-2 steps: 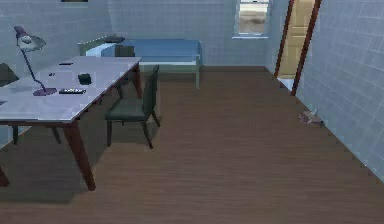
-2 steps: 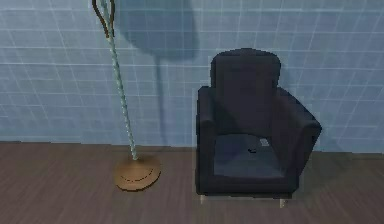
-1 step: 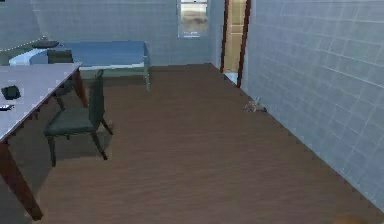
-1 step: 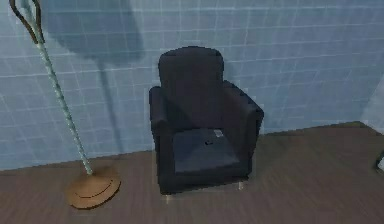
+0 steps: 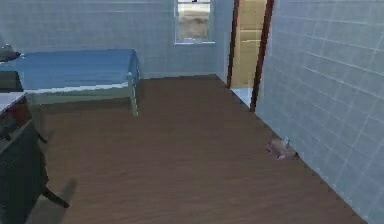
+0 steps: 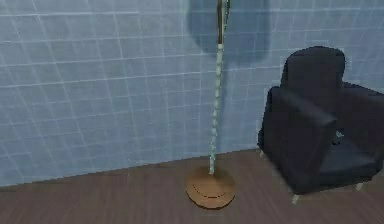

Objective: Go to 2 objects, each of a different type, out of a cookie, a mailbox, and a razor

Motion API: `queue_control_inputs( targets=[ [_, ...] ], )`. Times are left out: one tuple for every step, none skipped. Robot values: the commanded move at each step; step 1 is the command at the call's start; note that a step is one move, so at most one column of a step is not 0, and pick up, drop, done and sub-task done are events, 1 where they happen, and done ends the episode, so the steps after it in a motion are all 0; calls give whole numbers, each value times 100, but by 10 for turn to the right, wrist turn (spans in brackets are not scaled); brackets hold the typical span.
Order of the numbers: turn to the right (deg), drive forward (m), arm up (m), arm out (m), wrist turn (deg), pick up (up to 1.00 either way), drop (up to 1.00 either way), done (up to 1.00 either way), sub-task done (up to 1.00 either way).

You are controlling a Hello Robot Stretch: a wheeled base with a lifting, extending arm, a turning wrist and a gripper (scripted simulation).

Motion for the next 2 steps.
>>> queue_control_inputs(
  targets=[
    [0, 100, 0, 0, 0, 0, 0, 0, 0],
    [0, 100, 0, 0, 0, 0, 0, 0, 0]
  ],
)
